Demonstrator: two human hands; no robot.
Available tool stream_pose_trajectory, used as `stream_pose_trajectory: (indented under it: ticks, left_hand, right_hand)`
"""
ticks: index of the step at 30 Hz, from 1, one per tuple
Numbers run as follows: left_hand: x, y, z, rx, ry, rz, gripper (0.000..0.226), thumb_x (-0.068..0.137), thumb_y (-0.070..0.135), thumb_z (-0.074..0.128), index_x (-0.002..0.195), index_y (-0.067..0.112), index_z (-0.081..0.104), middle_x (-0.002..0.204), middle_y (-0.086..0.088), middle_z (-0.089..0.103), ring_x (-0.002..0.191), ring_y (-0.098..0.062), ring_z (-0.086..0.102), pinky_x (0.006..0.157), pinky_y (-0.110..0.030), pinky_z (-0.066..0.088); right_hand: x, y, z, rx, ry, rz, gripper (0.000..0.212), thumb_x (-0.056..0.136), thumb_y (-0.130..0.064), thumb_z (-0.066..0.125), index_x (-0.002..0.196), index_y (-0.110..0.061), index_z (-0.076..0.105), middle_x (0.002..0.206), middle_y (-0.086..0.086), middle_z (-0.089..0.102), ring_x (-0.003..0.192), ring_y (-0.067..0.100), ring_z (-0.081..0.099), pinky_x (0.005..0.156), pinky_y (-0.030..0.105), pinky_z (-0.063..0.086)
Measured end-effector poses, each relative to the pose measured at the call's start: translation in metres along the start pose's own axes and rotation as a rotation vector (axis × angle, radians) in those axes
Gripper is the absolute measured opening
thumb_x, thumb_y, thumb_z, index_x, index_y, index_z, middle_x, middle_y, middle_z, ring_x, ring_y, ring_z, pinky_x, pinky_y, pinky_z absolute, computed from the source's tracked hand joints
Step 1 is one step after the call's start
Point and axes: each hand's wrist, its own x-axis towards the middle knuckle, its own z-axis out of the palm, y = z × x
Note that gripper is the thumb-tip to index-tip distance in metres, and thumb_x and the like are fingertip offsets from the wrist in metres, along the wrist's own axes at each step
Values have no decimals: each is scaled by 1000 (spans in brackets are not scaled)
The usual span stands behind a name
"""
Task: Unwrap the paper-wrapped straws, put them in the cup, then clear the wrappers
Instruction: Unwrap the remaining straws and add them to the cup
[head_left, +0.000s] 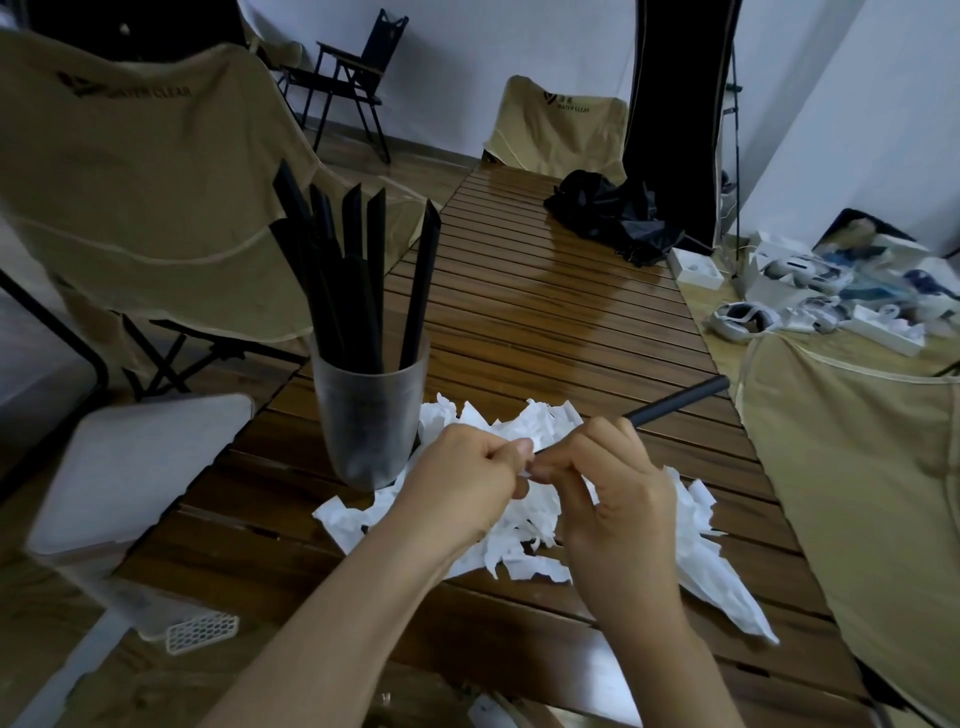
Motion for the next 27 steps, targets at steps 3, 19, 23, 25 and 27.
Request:
stream_pose_trajectory:
  ticks: [3, 19, 23, 25, 27]
  left_hand:
    - [1, -1, 2, 94, 53, 27, 35, 99, 37, 45, 77, 21, 67, 73, 1, 65, 55, -8, 47, 55, -22, 34]
    - [9, -21, -5, 209, 81, 230, 19, 97, 37, 47, 106, 29, 62, 83, 17, 67, 76, 4, 61, 75, -20, 53]
    - [10, -22, -5, 236, 36, 270, 12, 94, 37, 53, 105, 33, 59, 89, 16, 68, 81, -3, 65, 72, -27, 58]
    - [11, -22, -2, 249, 6, 279, 9, 93, 37, 55, 102, 35, 57, 89, 16, 67, 81, -5, 65, 73, -26, 57]
    - [12, -22, 2, 245, -40, 288, 6, 92, 36, 57, 98, 37, 56, 87, 16, 67, 85, -5, 65, 75, -26, 54]
  right_hand:
    - [0, 2, 1, 16, -18, -3, 29, 74, 15, 69, 70, -14, 68, 71, -6, 55, 73, 12, 47, 62, 16, 38]
    - [-12, 23, -10, -60, -302, 743, 42, 82, -3, 67, 118, -20, 55, 98, -3, 65, 71, -1, 57, 47, 8, 36]
    - [-9, 21, -11, 137, -326, 874, 41, 82, -20, 72, 119, -27, 56, 107, -3, 63, 86, 2, 58, 56, 14, 44]
    - [-5, 17, -11, 253, -298, 886, 32, 83, -29, 70, 115, -28, 62, 108, -5, 65, 95, 9, 61, 62, 19, 47]
    - [-2, 13, -12, 328, -278, 875, 18, 86, -32, 66, 104, -27, 69, 99, -7, 69, 95, 10, 62, 62, 20, 44]
